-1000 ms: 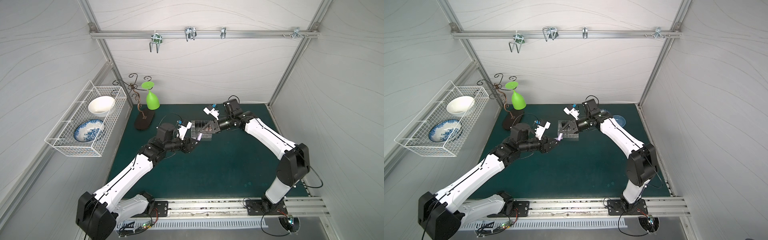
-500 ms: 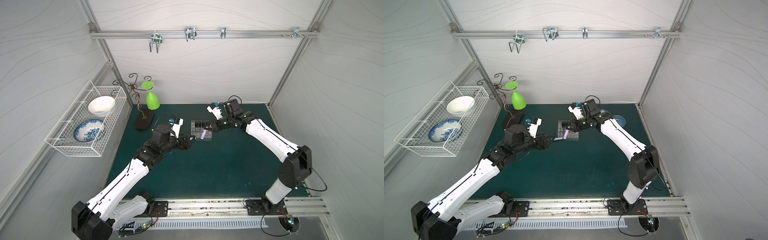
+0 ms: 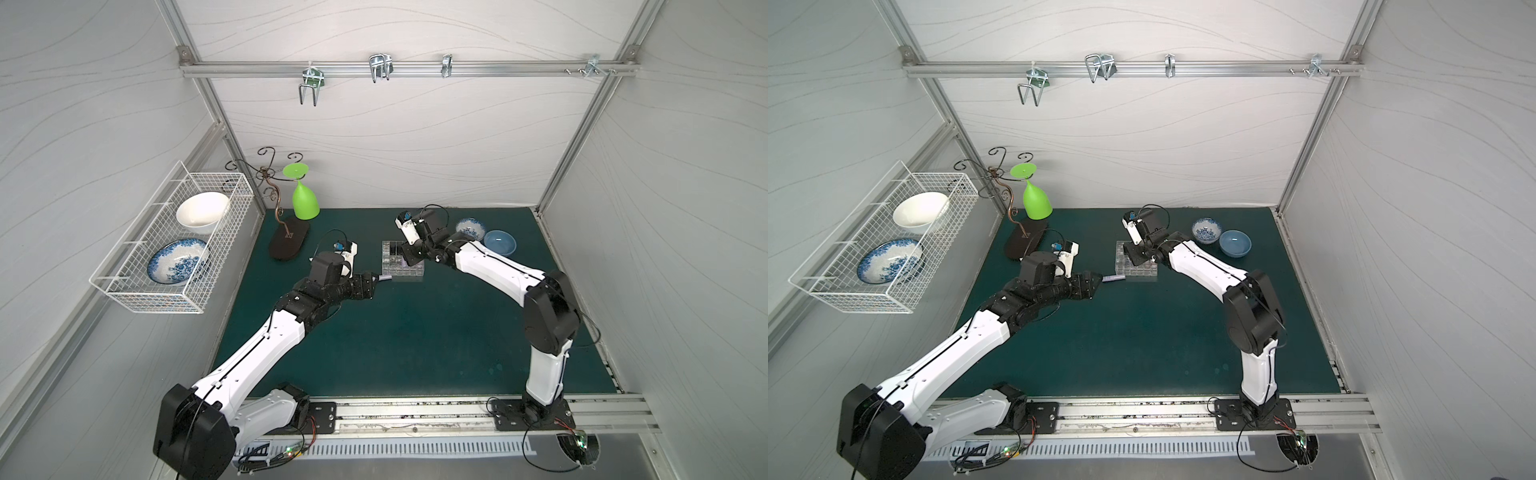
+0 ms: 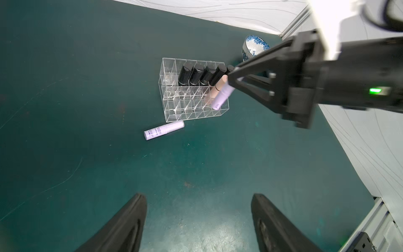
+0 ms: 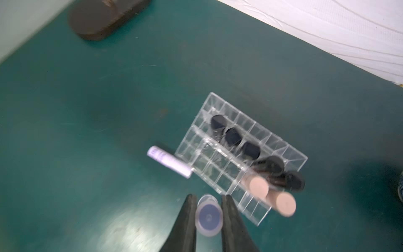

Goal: Arrange the lipsticks in the organizer
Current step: Place the lipstick in the storage box.

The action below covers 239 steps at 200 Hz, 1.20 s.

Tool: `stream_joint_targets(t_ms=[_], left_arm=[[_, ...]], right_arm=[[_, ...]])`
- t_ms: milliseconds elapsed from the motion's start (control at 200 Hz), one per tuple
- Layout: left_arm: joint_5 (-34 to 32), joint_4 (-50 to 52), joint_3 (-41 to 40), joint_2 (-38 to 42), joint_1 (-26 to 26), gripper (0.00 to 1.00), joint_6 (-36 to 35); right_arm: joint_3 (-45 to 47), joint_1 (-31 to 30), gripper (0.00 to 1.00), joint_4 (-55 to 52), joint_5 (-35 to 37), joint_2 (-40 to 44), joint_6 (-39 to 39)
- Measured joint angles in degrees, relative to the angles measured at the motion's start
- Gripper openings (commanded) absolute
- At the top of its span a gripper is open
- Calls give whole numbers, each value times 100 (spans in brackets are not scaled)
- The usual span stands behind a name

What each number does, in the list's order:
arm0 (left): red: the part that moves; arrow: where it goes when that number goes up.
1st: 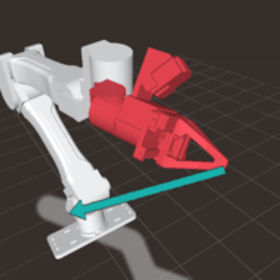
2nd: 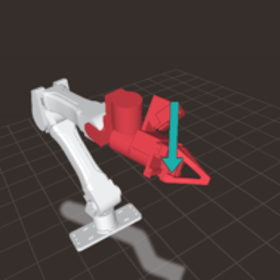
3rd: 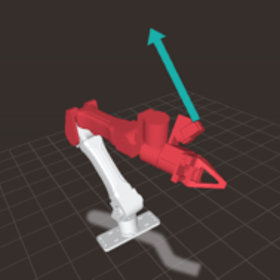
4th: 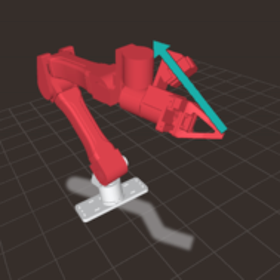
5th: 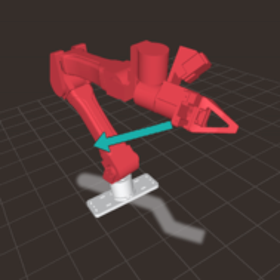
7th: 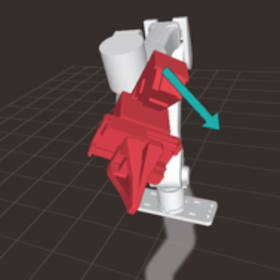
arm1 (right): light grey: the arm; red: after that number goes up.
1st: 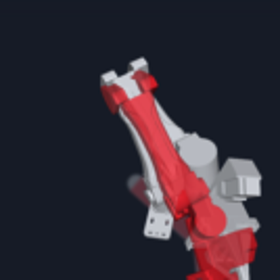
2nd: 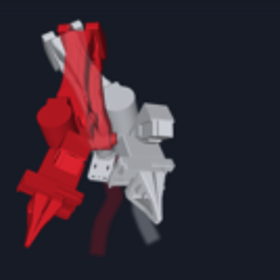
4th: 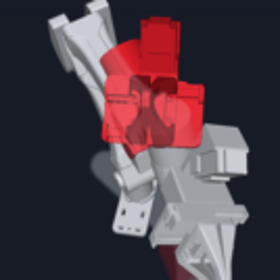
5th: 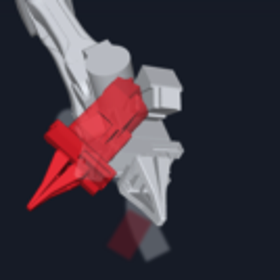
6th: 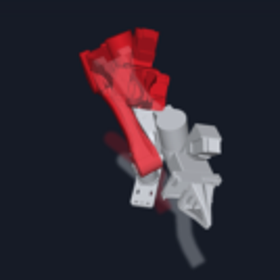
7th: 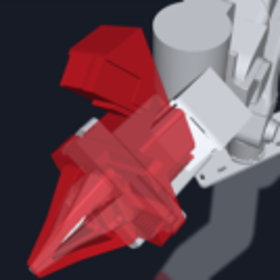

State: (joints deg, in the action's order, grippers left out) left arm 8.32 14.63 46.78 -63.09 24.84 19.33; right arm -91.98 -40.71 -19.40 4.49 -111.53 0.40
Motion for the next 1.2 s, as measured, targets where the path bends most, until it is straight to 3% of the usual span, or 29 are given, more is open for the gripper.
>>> stream_joint_targets(t_ms=[345, 1196], left_arm=[[4, -162, -11, -168, -44, 80, -4], [57, -166, -13, -264, -59, 79, -9]], right_arm=[[-446, 35, 14, 374, 463, -588, -258], [76, 72, 12, 992, 647, -461, -326]])
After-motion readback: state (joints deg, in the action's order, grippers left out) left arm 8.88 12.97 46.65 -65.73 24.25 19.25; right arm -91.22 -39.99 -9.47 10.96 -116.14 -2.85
